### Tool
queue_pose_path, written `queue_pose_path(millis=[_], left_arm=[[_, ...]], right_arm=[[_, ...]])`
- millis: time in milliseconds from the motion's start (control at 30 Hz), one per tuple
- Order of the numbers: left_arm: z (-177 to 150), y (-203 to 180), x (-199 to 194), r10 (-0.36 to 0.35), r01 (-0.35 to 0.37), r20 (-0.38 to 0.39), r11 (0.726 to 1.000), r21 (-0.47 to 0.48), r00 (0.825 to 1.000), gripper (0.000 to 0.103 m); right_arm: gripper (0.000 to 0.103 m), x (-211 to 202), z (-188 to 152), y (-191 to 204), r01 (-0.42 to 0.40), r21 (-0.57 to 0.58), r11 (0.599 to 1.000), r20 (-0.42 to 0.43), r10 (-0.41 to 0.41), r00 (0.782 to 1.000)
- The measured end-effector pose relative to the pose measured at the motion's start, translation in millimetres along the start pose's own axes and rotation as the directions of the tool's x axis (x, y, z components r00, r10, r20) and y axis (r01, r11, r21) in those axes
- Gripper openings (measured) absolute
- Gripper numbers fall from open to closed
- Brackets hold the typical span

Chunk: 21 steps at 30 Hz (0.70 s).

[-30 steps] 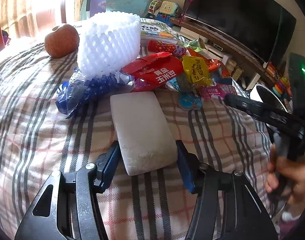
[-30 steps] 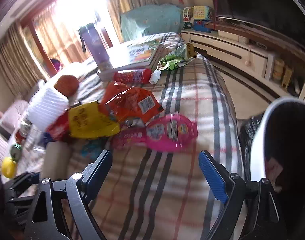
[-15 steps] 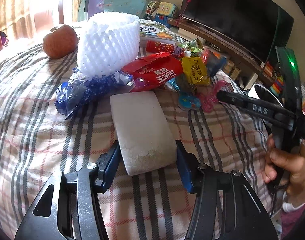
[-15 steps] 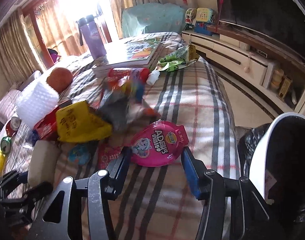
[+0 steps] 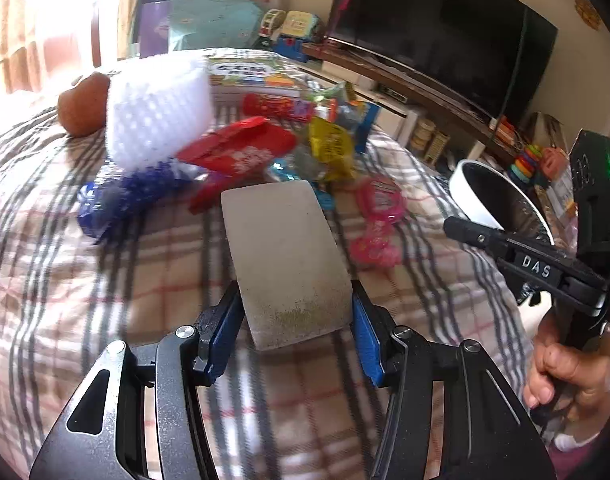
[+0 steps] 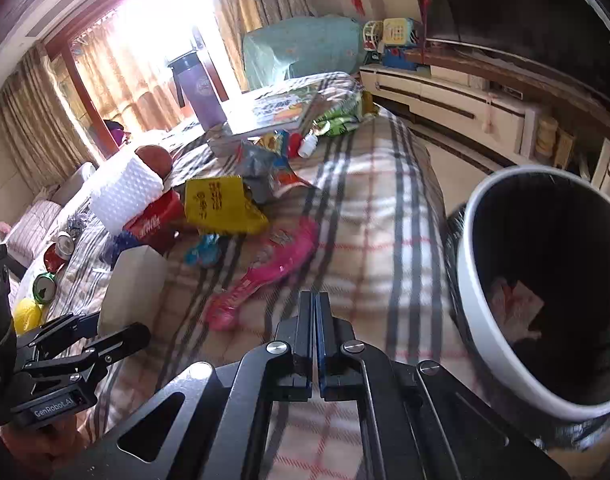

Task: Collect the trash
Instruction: 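Grasp the white foam block with left tool while right tool grasps the pink packet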

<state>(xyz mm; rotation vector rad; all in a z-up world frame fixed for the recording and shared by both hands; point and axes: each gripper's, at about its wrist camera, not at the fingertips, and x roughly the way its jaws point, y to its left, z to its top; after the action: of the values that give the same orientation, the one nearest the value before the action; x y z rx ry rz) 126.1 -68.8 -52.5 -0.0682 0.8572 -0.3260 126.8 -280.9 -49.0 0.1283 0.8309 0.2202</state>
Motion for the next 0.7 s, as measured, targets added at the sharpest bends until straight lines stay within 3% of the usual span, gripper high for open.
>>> queue_pose_path(millis=[167, 233, 300, 333, 567, 633, 667, 700], left_arm=[[-3.4, -7.8, -2.0, -0.002, 0.002, 0.002, 1.0, 0.013, 1.0, 0.051], [-4.9, -7.2, -4.7, 0.004, -0.004, 0.007, 1.0, 0.012, 1.0, 0.051], [-4.8, -5.2, -6.1, 0.008, -0.008, 0.009, 1.0, 0.007, 1.0, 0.051], [-4.6, -3.6, -6.8, 0.011, -0.011, 0.012, 1.0, 0.005, 1.0, 0.051], [-4.1, 9.6, -9.4, 0.024, -0.023, 0.014, 1.0, -0.017, 1.0, 0.051], [-4.7, 11.1, -10.4, 0.024, -0.023, 0.013, 1.0, -0.021, 1.0, 0.051], [-4.9, 11.2, -10.8, 0.023, -0.023, 0.014, 1.0, -0.021, 1.0, 0.051], [-5.1, 9.5, -10.9, 0.022, -0.021, 0.014, 1.0, -0.021, 1.0, 0.051]], right_arm=[[0.01, 6.6, -9.8, -7.7, -0.051, 0.077, 0.996, -0.031, 0.054, 0.998], [0.022, 11.6, -8.7, -4.4, -0.083, 0.099, 0.992, -0.032, 0.086, 0.996], [0.05, 16.6, -6.5, 1.1, -0.106, 0.108, 0.988, -0.025, 0.109, 0.994], [0.051, 18.3, -5.2, 4.0, -0.11, 0.11, 0.988, -0.021, 0.113, 0.993], [0.051, 47.4, 10.6, 23.9, -0.091, 0.089, 0.992, -0.035, 0.094, 0.995], [0.044, 52.0, 14.9, 27.3, -0.066, 0.076, 0.995, -0.03, 0.068, 0.997], [0.025, 53.0, 15.8, 28.1, -0.055, 0.072, 0.996, -0.029, 0.057, 0.998], [0.025, 53.5, 16.1, 28.2, -0.052, 0.071, 0.996, -0.029, 0.054, 0.998]])
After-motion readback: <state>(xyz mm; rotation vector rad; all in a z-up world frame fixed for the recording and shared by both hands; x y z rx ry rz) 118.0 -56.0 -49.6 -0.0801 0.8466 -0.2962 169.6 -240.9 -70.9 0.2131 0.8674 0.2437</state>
